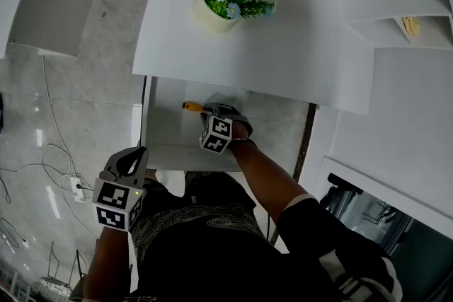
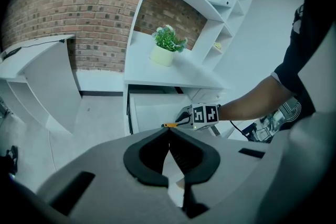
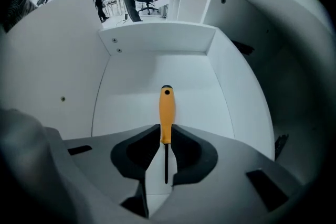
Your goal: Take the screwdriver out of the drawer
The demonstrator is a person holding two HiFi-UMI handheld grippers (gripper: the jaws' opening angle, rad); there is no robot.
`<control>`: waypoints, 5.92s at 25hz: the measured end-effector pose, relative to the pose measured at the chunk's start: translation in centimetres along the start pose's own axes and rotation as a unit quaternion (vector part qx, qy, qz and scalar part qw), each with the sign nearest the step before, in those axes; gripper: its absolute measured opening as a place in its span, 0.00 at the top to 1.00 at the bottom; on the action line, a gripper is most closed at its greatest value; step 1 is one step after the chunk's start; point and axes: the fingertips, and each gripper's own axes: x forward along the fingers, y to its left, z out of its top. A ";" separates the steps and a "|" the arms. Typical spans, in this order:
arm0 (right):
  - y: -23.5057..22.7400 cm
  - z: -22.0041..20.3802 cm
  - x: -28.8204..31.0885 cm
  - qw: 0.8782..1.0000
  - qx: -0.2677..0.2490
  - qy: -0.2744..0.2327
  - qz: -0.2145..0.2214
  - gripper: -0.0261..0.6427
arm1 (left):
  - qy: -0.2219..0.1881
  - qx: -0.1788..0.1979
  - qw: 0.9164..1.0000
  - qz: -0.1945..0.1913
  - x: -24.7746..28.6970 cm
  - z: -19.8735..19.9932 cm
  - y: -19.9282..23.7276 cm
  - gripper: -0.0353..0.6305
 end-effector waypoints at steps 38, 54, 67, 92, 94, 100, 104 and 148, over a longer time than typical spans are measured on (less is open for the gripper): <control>0.7 0.4 1.7 0.998 -0.032 0.054 0.031 0.86 | -0.029 -0.024 0.999 0.007 -2.9 0.1 0.5 0.92; 1.7 2.7 -3.8 0.999 0.002 0.038 -0.021 0.86 | -0.055 0.030 0.998 -0.021 -6.4 1.4 0.1 0.92; 1.6 7.6 -11.3 0.993 0.068 -0.019 -0.099 0.86 | -0.086 0.073 0.992 -0.054 -10.1 2.4 0.1 0.92; 3.0 15.0 -33.7 0.915 0.204 -0.221 -0.269 0.86 | -0.157 0.160 0.964 -0.141 -16.5 7.1 -4.3 0.92; 3.6 15.3 -35.5 0.907 0.211 -0.236 -0.279 0.86 | -0.159 0.167 0.962 -0.148 -16.8 7.6 -4.9 0.92; 5.0 15.8 -40.2 0.866 0.271 -0.315 -0.280 0.85 | -0.172 0.189 0.951 -0.172 -17.6 9.1 -7.5 0.92; 5.6 15.4 -42.2 0.824 0.330 -0.379 -0.260 0.85 | -0.180 0.199 0.946 -0.181 -17.9 9.6 -9.2 0.92; 20.9 6.1 -56.2 0.725 0.348 -0.557 -0.208 0.85 | -0.265 0.171 0.940 -0.129 -26.2 1.5 -25.3 0.92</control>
